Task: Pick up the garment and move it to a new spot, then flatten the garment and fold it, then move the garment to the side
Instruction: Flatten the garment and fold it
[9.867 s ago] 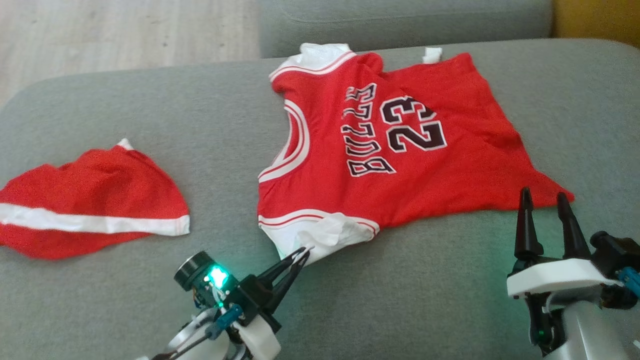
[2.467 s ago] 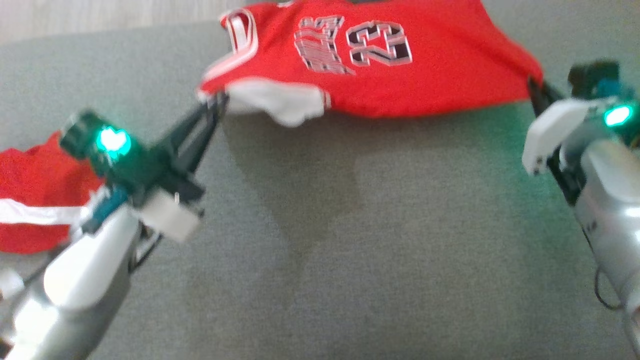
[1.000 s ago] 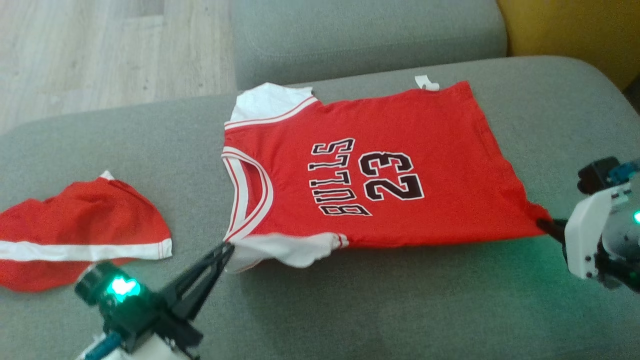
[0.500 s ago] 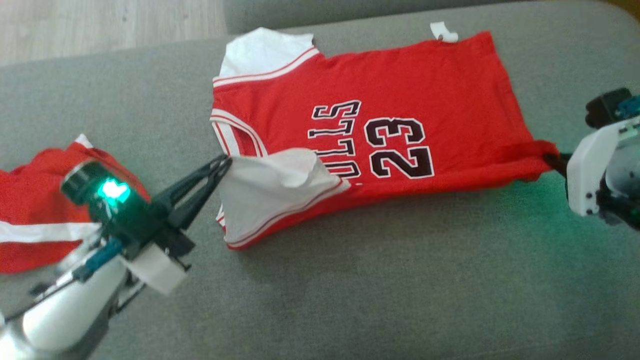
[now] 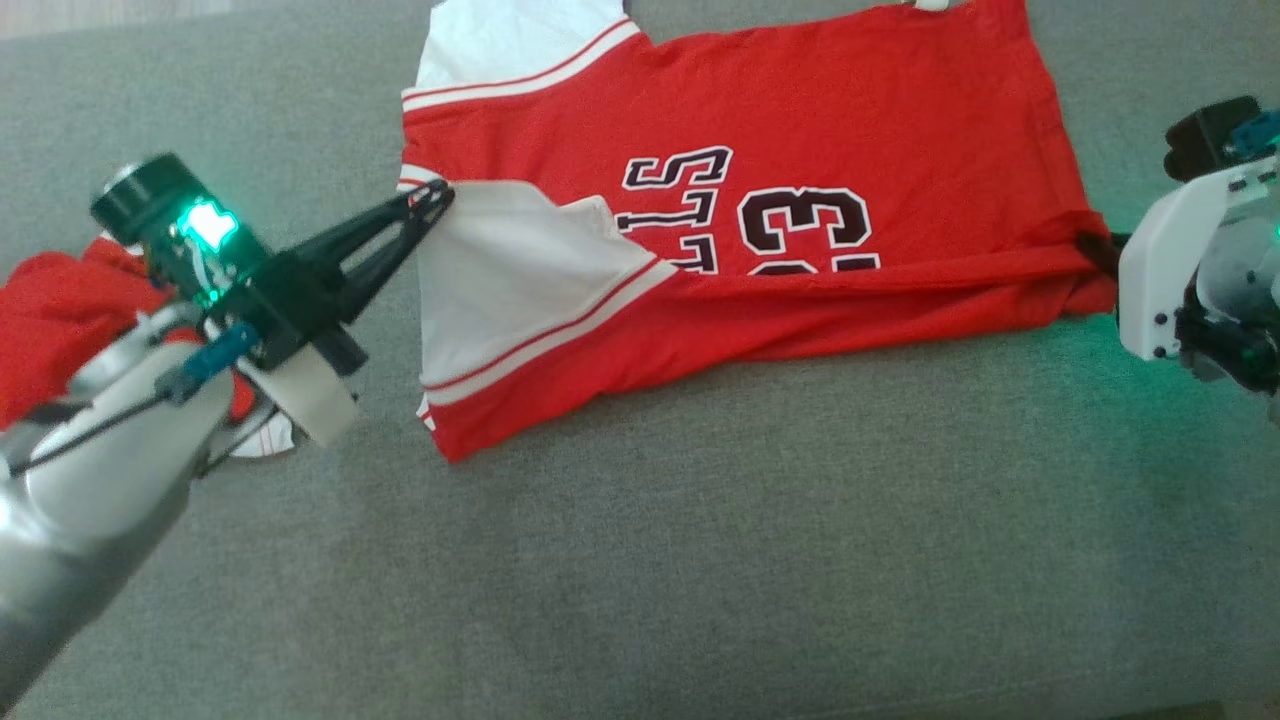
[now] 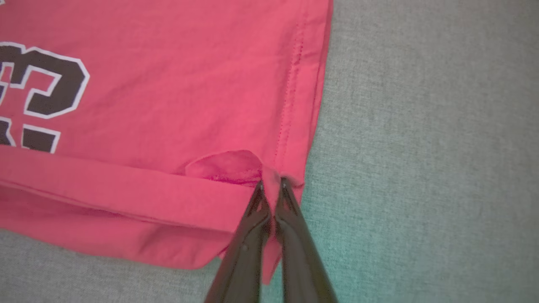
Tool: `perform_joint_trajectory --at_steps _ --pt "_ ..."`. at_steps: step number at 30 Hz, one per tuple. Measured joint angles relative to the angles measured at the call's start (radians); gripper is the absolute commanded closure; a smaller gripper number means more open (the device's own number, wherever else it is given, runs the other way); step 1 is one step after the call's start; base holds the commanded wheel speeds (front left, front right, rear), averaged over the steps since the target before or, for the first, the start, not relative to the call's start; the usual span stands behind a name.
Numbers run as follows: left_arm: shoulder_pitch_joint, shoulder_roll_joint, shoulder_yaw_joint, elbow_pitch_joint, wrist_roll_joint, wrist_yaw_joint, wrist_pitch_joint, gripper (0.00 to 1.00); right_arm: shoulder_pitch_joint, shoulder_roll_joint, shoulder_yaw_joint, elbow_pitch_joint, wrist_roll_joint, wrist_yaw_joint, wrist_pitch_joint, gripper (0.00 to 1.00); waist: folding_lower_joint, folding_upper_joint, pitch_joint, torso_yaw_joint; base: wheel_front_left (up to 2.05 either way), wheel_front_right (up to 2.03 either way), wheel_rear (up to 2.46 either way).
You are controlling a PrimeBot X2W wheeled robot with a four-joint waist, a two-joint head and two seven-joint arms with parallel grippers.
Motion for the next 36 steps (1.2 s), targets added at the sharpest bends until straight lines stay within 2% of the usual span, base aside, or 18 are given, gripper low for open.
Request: perform_joint_trajectory --at_steps 3,4,5,7,10,14,19,21,24,29,36 --pt "-0.051 -0.004 -0.034 0.035 -0.017 0.000 0.000 1.00 -0.016 0.012 0.008 0.018 0.000 0.000 0.000 1.00 -0.0001 0.0000 0.017 0.000 0.00 0.00 0.00" --pt "-0.064 -0.012 -0.032 0.054 -0.027 0.000 0.000 0.55 -0.022 0.020 0.008 0.030 0.000 0.000 -0.011 0.74 0.0000 0.0000 0.022 0.000 0.00 0.00 0.00" --pt "-0.074 -0.025 -0.018 0.074 -0.046 0.000 0.000 0.00 -0.026 0.024 0.007 0.036 -0.004 0.000 -0.037 0.00 0.0000 0.0000 0.025 0.002 0.00 0.00 0.00" --pt "-0.079 -0.060 0.042 0.105 -0.095 0.000 0.000 0.00 -0.047 0.031 0.005 0.063 -0.030 0.000 -0.093 0.00 -0.0002 0.0000 0.031 0.005 0.00 0.00 0.00" --pt "-0.080 -0.099 0.127 0.123 -0.097 0.014 0.000 0.00 -0.085 0.054 -0.038 0.098 -0.032 0.000 -0.184 0.00 0.0000 0.0000 0.037 0.009 0.00 0.00 0.00" --pt "-0.051 -0.163 0.330 0.091 -0.146 0.055 0.000 0.00 -0.107 0.084 -0.073 0.135 -0.057 0.000 -0.348 0.00 -0.0001 0.0000 0.028 0.012 0.00 0.00 0.00" --pt "0.103 -0.223 0.547 0.006 -0.142 0.072 0.000 0.00 -0.100 0.101 -0.135 0.160 -0.078 0.000 -0.593 0.00 -0.0002 0.0000 -0.005 0.010 0.00 0.00 0.00" --pt "0.185 -0.257 0.619 -0.037 -0.118 0.082 0.000 0.00 -0.091 0.117 -0.160 0.158 -0.096 0.000 -0.654 0.00 -0.0003 0.0000 -0.024 0.008 0.00 0.00 0.00" --pt "0.296 -0.311 0.699 -0.109 -0.072 0.089 0.000 0.00 -0.049 0.127 -0.225 0.134 -0.153 0.000 -0.679 0.00 -0.0003 0.0000 -0.054 0.006 0.00 0.00 0.00" --pt "0.461 -0.392 0.788 -0.193 0.016 0.099 0.000 0.00 0.099 0.140 -0.505 -0.054 -0.352 0.000 -0.680 0.00 -0.0003 0.0000 -0.102 -0.002 0.00 0.00 0.00" --pt "0.661 -0.508 0.856 -0.228 0.100 0.087 0.000 0.00 0.482 0.278 -0.785 -0.288 -0.601 0.000 -0.680 0.00 -0.0005 0.0000 -0.165 -0.012 0.00 0.00 0.00"
